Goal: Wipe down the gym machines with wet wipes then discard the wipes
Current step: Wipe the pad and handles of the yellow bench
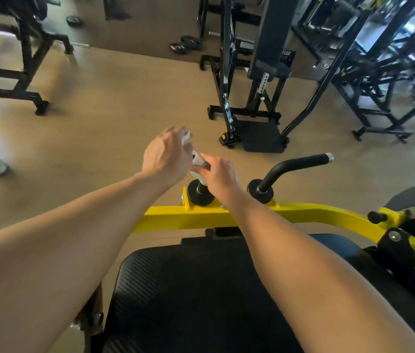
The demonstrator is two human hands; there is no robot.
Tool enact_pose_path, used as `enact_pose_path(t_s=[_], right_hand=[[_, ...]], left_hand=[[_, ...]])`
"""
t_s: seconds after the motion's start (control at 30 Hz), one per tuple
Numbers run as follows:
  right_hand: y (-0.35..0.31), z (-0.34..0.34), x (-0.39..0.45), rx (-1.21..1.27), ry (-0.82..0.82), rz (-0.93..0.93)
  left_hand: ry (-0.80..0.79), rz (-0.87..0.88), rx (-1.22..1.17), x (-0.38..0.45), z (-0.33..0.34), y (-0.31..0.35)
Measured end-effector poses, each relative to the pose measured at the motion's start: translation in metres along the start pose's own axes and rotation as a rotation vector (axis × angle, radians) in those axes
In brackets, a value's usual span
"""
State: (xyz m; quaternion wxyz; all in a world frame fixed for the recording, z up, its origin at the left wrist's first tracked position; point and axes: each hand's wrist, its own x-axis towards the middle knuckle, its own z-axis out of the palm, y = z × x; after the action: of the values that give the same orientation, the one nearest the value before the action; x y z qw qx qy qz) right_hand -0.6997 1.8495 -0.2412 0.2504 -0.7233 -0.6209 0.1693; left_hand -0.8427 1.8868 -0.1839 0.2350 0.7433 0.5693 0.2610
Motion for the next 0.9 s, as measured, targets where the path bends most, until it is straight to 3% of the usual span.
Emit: enact_pose_path(t_s=[0.2,0.43,0.53,0.63,0.73,0.8,0.9], right_hand=[[0.025,-0.013,0.001,0.152,-0.074,0.100],[0.055,-0.006,-0.004,0.493,-0.036,0.204],[0.090,-0.025,-0.016,0.572,0.108,0.279],[0.121,-0.076,-0.021,0.426,0.411,0.308],[0.142,-0.135,-0.014,0.203,0.722,0.202],[0.159,-0.155,-0.009,0.006,0.633,0.110],[0.188,-0.152,-0.014,-0.223,0.155,-0.002]], left_hand=[[-0.149,0.134,0.219,0.025,0.037,0.025],[-0.294,-0.044,0.241,0.068,0.079,0.021],[-0.280,-0.068,0.354,0.060,0.090,0.020],[-0.323,-0.081,0.395,0.064,0.093,0.020],[-0.333,-0.055,0.393,0.066,0.095,0.014],[-0.325,-0.036,0.406,0.065,0.097,0.014],[-0.313,-0.034,0.416,0.065,0.097,0.015]])
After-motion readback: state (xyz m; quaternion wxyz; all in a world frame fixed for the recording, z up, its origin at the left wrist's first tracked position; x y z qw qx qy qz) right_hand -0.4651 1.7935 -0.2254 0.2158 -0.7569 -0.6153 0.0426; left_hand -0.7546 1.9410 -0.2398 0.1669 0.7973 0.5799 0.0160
